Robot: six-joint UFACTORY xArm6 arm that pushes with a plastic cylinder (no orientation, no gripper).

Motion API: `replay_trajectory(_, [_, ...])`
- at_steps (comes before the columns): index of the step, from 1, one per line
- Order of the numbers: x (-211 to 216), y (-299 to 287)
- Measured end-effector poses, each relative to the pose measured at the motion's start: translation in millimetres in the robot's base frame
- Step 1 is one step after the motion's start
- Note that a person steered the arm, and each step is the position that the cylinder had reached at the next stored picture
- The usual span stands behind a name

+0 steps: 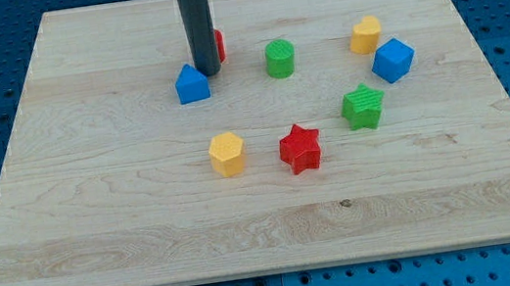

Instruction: Move your arm to the green star

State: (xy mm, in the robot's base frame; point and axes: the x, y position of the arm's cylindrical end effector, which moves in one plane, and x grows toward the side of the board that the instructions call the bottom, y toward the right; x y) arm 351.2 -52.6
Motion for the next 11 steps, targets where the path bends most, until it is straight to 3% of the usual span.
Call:
replay_trajectory(3, [-18, 4])
replay_trajectory(6, [38, 51])
replay_trajectory(11, [76, 146])
